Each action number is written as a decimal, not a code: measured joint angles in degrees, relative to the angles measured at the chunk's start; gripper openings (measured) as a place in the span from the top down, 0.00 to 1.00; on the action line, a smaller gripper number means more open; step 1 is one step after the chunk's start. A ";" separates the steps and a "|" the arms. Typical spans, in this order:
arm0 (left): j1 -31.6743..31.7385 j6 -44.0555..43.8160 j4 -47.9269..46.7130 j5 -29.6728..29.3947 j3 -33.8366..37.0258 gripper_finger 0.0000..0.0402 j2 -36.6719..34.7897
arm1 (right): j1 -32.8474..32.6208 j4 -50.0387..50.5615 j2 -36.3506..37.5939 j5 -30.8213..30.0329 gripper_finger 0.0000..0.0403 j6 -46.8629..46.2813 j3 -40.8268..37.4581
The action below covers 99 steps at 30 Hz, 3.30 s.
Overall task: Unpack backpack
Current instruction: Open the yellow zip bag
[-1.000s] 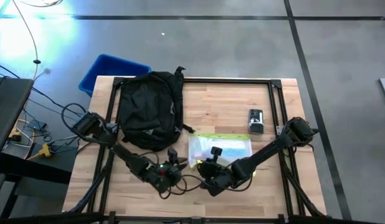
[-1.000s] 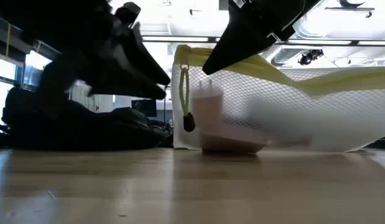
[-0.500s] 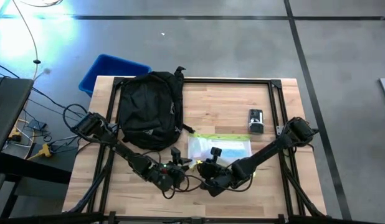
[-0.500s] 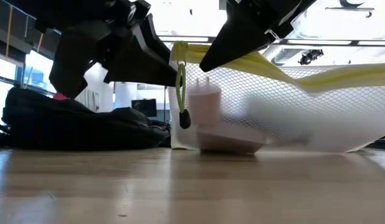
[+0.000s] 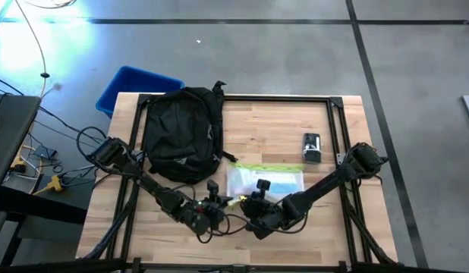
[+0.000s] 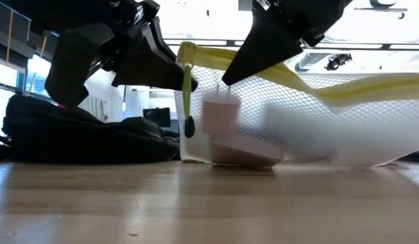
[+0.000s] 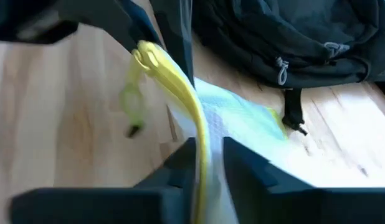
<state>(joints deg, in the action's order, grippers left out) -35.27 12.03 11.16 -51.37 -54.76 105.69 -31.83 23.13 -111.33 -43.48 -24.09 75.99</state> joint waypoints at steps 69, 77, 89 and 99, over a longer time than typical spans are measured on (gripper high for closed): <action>-6.43 -34.85 -58.12 -13.81 -3.93 1.00 -1.57 | 0.23 2.62 -5.18 1.27 1.00 -12.96 4.61; -5.64 -25.88 -45.08 -11.54 -3.96 1.00 -1.62 | -0.75 -19.04 -5.33 6.62 0.95 3.37 5.00; -6.32 -18.26 -36.72 -9.22 -8.66 1.00 -1.62 | 2.59 -20.94 -8.37 3.76 0.58 -1.78 4.96; -6.56 -15.80 -33.84 -7.21 -8.68 1.00 -1.68 | 2.68 -24.63 -8.33 4.32 0.68 0.91 4.93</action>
<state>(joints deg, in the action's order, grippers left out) -41.82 -3.77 -22.68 -58.59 -63.44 104.01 -29.15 -1.50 -119.66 -39.17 -23.18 80.93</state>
